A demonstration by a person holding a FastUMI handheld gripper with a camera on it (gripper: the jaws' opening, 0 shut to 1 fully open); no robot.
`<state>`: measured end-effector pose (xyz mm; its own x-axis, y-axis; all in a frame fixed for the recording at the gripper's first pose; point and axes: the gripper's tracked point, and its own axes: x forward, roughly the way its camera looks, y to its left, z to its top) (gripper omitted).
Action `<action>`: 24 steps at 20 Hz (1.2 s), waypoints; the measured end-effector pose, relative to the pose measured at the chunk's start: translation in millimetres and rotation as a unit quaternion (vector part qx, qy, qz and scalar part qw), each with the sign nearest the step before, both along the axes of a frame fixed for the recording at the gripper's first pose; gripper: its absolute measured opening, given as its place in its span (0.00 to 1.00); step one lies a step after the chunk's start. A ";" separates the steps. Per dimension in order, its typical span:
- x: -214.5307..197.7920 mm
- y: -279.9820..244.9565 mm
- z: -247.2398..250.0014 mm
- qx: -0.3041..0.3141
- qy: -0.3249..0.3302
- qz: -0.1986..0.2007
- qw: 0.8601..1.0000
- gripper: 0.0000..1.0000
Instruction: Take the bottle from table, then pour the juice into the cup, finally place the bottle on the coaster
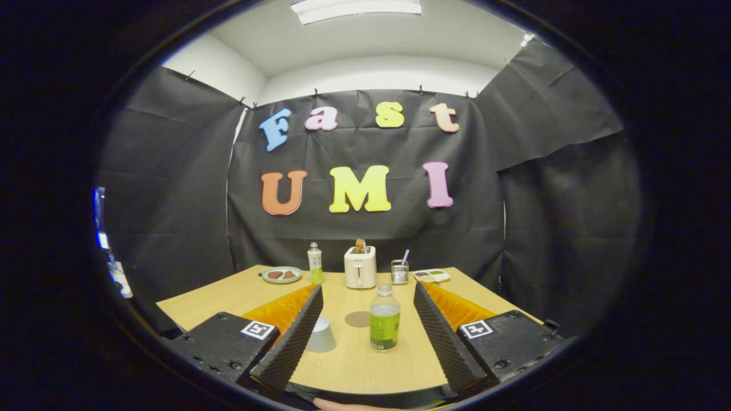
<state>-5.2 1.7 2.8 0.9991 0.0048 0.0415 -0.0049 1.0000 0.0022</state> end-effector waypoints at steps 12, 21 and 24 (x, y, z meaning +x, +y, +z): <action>28.0 -12.5 -21.2 0.006 0.005 -0.013 1.000 1.00; 73.6 -18.4 -44.1 -0.001 0.005 -0.013 1.000 1.00; 94.6 -22.8 -49.3 0.016 0.008 -0.011 1.000 1.00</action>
<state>89.4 -21.1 -46.5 0.9995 -0.0177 0.0261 0.0168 0.9992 0.0351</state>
